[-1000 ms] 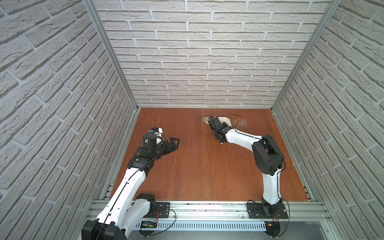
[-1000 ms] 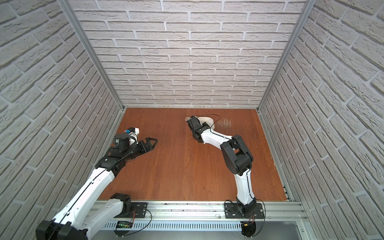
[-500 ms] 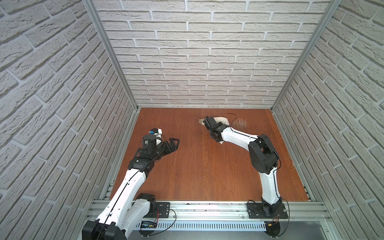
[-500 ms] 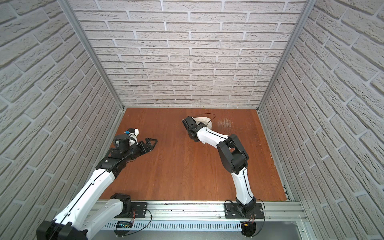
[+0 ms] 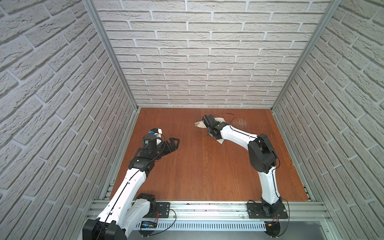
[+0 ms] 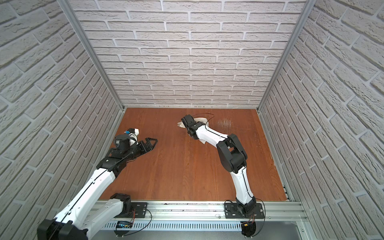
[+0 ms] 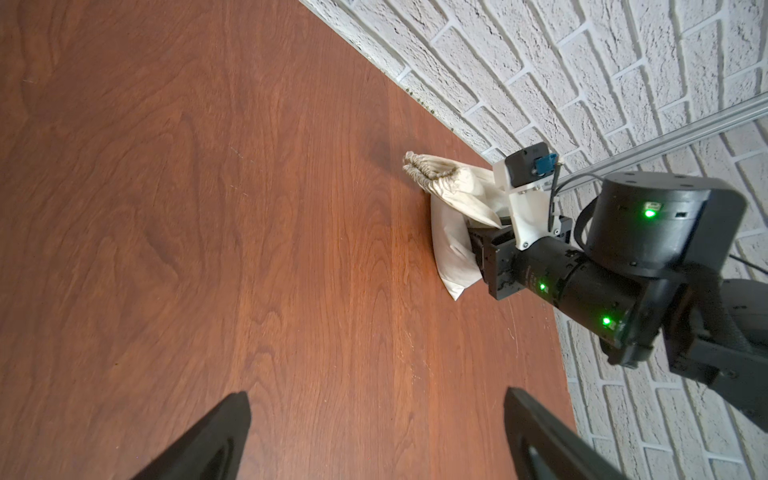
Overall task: Close the soil bag
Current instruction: Place the soil bag at the center of the board.
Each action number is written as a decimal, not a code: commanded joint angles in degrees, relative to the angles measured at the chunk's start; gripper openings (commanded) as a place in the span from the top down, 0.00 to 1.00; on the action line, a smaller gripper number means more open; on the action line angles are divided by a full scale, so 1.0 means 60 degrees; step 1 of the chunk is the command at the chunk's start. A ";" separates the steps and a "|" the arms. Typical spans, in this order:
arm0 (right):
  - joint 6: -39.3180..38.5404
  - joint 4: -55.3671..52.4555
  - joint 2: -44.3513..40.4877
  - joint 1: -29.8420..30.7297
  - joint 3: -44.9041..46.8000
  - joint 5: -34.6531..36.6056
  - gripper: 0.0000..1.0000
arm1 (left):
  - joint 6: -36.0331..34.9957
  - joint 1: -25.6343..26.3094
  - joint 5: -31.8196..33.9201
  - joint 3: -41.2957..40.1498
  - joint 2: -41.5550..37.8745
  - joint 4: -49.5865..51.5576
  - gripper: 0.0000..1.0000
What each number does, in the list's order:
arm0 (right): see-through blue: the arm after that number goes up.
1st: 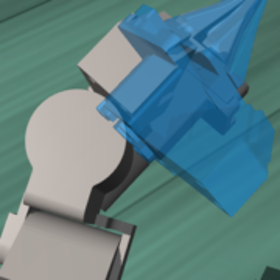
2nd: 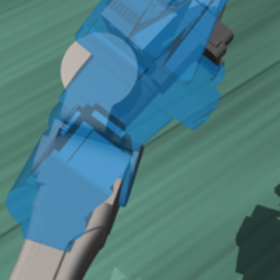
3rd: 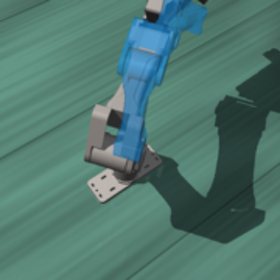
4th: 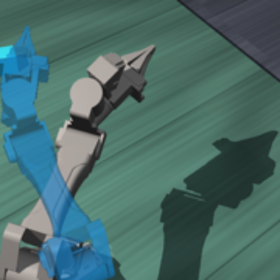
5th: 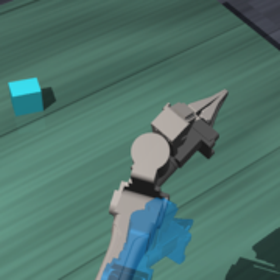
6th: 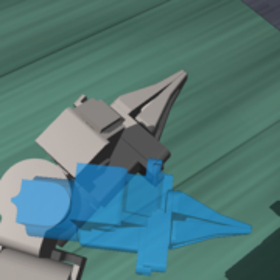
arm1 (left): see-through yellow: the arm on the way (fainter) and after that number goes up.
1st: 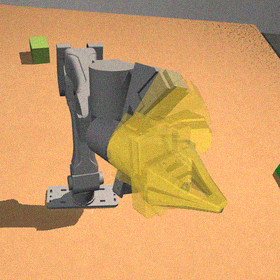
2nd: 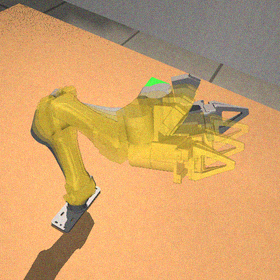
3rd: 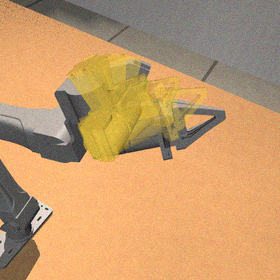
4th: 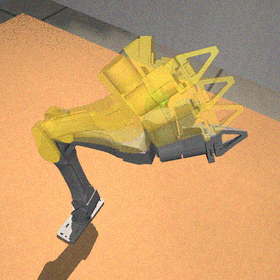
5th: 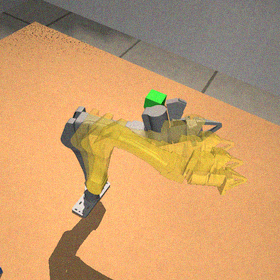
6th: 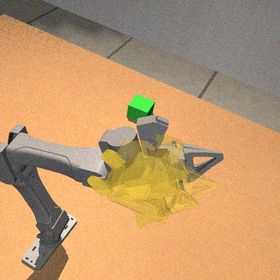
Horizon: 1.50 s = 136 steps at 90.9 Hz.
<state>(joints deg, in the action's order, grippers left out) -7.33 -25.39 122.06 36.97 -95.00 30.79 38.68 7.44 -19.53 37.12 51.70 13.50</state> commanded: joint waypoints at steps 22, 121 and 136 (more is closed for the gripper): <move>0.0422 -0.1339 -0.0393 -0.0308 0.0704 -0.2638 0.29 | -0.0389 -0.0065 0.0150 0.0188 0.0029 0.0064 0.02; 0.1457 -0.1394 -0.2516 -0.1027 0.1055 -0.6741 0.00 | -0.0428 -0.0101 0.0385 0.0269 -0.0105 0.0150 0.02; 0.1978 -0.0941 -0.3052 -0.1430 0.1354 -0.8046 0.01 | -0.0426 -0.0114 0.0465 0.0272 -0.0082 0.0153 0.02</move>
<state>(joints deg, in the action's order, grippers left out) 1.04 -32.84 108.18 29.98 -88.44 -9.74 37.12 7.14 -17.58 37.50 51.90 15.00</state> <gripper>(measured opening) 0.994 0.983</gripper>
